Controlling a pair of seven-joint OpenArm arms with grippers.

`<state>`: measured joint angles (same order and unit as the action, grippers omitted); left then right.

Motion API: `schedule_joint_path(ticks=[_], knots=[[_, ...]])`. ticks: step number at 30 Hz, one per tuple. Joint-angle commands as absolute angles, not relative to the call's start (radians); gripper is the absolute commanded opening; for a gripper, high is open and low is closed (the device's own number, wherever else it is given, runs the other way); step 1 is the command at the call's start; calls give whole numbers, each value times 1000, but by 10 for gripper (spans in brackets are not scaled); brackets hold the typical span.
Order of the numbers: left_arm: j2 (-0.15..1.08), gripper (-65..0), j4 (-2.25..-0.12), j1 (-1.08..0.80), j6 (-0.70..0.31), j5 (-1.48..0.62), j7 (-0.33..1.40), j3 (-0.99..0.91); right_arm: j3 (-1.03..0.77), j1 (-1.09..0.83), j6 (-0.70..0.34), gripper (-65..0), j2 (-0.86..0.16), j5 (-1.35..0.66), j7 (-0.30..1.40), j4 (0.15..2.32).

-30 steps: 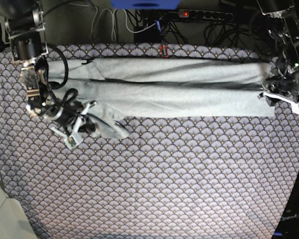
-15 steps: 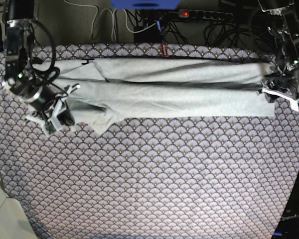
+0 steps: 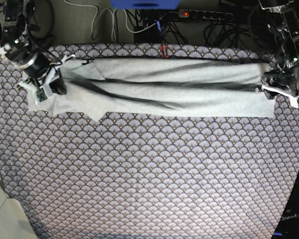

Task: Fold the T-shirt properly
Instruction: 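Pull the grasped sleeve end back toward the right arm's base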

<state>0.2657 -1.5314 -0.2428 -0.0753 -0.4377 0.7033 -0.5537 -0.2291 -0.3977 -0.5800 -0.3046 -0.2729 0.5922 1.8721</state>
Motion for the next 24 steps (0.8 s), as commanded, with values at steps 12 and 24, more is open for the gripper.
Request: schedule_joint_path(ticks=[12,24], knots=[[285,-404,-1549,-263,-77,-443,680,-559,-306,-440,-581,-650,-259,-286,567,1891],[286,-404,-1549,-265,-77,-443,682,-559,-320,-475,-581,-650,-206,-285,567,1883]])
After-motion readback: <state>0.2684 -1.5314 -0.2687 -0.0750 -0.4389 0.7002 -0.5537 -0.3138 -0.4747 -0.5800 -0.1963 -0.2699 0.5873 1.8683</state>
